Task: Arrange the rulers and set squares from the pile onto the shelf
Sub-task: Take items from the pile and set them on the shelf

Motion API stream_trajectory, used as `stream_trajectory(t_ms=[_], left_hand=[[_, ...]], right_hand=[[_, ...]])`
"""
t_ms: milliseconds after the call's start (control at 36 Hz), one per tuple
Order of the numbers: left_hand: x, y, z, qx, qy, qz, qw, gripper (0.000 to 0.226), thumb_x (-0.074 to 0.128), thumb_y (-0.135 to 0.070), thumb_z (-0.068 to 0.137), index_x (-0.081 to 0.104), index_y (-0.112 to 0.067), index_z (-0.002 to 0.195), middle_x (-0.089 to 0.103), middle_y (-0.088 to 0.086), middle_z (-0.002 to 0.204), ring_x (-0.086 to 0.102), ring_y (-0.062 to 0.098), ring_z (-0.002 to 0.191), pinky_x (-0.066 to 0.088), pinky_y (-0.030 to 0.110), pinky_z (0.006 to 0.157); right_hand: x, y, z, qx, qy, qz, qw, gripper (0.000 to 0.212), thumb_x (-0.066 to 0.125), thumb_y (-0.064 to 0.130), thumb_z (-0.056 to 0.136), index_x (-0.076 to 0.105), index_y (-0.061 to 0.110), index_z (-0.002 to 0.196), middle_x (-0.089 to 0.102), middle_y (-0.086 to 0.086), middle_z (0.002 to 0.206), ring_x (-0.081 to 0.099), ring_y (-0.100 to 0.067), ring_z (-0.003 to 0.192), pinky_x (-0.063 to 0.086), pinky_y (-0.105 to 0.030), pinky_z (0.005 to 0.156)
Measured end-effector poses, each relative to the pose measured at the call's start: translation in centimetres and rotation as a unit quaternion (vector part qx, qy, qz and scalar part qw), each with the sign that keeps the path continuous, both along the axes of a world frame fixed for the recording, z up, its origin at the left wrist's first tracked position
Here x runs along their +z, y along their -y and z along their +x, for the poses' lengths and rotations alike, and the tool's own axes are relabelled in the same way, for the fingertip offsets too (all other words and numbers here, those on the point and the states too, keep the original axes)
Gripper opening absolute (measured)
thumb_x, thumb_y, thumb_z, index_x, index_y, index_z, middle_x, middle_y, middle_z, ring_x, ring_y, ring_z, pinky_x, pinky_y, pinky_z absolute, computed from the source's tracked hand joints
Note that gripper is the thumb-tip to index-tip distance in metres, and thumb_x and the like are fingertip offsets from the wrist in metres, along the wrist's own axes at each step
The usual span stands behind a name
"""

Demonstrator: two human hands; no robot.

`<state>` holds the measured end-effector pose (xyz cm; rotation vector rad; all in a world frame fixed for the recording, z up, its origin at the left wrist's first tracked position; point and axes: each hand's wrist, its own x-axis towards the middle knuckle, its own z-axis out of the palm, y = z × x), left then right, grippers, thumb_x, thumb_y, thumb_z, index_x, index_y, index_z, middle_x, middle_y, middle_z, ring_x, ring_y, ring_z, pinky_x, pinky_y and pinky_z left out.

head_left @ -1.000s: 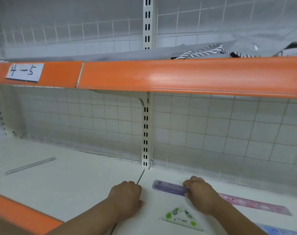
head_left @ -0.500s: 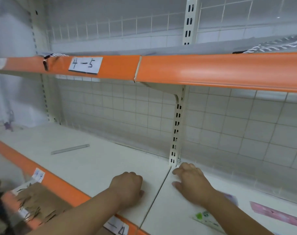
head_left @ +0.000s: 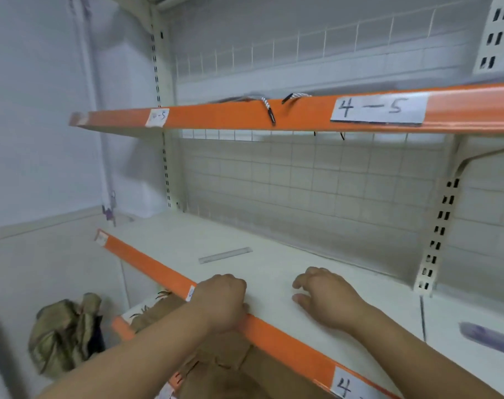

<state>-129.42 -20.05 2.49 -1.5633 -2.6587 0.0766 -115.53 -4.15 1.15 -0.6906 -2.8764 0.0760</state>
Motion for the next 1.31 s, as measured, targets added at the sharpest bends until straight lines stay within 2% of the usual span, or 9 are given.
stream_trajectory(t_ms=[139,389,528,778,889,972,1028,1167,1306], left_hand=[[-0.2,2.8,-5.5,-0.003,0.01,0.011,1.0,0.035,0.044,-0.042,0.096,0.056,-0.012,0.11,0.056,0.007,0.114,0.054,0.024,0.108,0.044,0.034,0.085],[-1.2,3.6,-12.8,0.011,0.029,0.016,0.999,0.023,0.044,-0.033,0.094,0.057,-0.015,0.099,0.058,0.004,0.104,0.056,0.021,0.099,0.044,0.031,0.076],[-0.9,2.5,-16.8,0.025,0.036,0.019,0.999,0.039,0.044,-0.04,0.096,0.052,-0.017,0.126,0.055,0.003,0.12,0.053,0.02,0.112,0.046,0.032,0.088],[0.2,-0.8,-22.9,0.058,0.034,0.018,0.998,0.043,0.043,-0.044,0.096,0.05,-0.017,0.129,0.051,0.004,0.127,0.048,0.023,0.12,0.042,0.034,0.094],[-0.1,-1.9,-24.3,0.063,0.042,0.005,0.997,0.043,0.043,-0.045,0.097,0.05,-0.017,0.128,0.051,0.005,0.126,0.048,0.024,0.12,0.042,0.035,0.094],[-0.4,-2.5,-24.9,0.059,0.048,-0.01,0.997,0.04,0.043,-0.044,0.097,0.052,-0.015,0.122,0.053,0.006,0.122,0.05,0.025,0.116,0.042,0.035,0.091],[-0.5,-2.9,-25.4,0.054,0.052,-0.013,0.997,0.039,0.043,-0.043,0.097,0.052,-0.015,0.122,0.053,0.006,0.122,0.05,0.025,0.116,0.042,0.035,0.09],[-0.7,-3.9,-26.7,0.038,0.056,-0.023,0.997,0.042,0.043,-0.044,0.097,0.049,-0.016,0.127,0.051,0.006,0.126,0.048,0.025,0.121,0.041,0.036,0.095],[-0.9,-4.9,-27.9,0.009,0.062,-0.028,0.998,0.044,0.043,-0.044,0.097,0.048,-0.016,0.131,0.05,0.005,0.129,0.047,0.024,0.123,0.041,0.036,0.098]], right_hand=[[-0.2,2.5,-4.6,-0.001,0.005,-0.005,1.0,0.038,0.044,0.039,0.097,0.051,0.024,0.132,0.051,0.001,0.126,0.047,-0.019,0.119,0.038,-0.03,0.096],[-0.3,2.4,-12.6,0.004,0.032,0.006,0.999,0.035,0.045,0.036,0.097,0.053,0.022,0.128,0.052,-0.001,0.124,0.047,-0.02,0.117,0.04,-0.031,0.095],[-1.1,0.1,-17.4,0.01,0.026,0.0,1.0,0.033,0.046,0.033,0.097,0.054,0.024,0.127,0.05,0.0,0.127,0.046,-0.02,0.118,0.038,-0.029,0.093],[-1.7,-4.8,-24.3,0.039,0.04,-0.035,0.998,0.028,0.047,0.024,0.094,0.058,0.026,0.12,0.051,0.0,0.117,0.046,-0.018,0.114,0.04,-0.028,0.092],[-1.7,-5.4,-26.8,0.082,0.057,-0.064,0.993,0.017,0.051,0.023,0.09,0.063,0.035,0.095,0.047,0.005,0.097,0.046,-0.016,0.106,0.04,-0.028,0.09],[-1.8,-5.0,-28.0,0.095,0.089,-0.091,0.987,0.032,0.056,0.028,0.091,0.059,0.023,0.123,0.048,-0.001,0.118,0.045,-0.018,0.115,0.037,-0.027,0.097],[-2.2,-4.9,-28.9,0.09,0.105,-0.108,0.984,0.042,0.059,0.03,0.09,0.053,0.022,0.131,0.046,-0.001,0.127,0.046,-0.018,0.12,0.037,-0.026,0.099],[-2.5,-4.8,-30.0,0.075,0.139,-0.127,0.979,0.045,0.057,0.027,0.092,0.047,0.022,0.136,0.043,-0.003,0.13,0.045,-0.02,0.122,0.033,-0.022,0.095],[-2.3,-4.4,-30.0,0.038,0.15,-0.127,0.98,0.031,0.053,0.028,0.092,0.055,0.019,0.122,0.049,-0.005,0.124,0.05,-0.023,0.115,0.037,-0.026,0.09]])
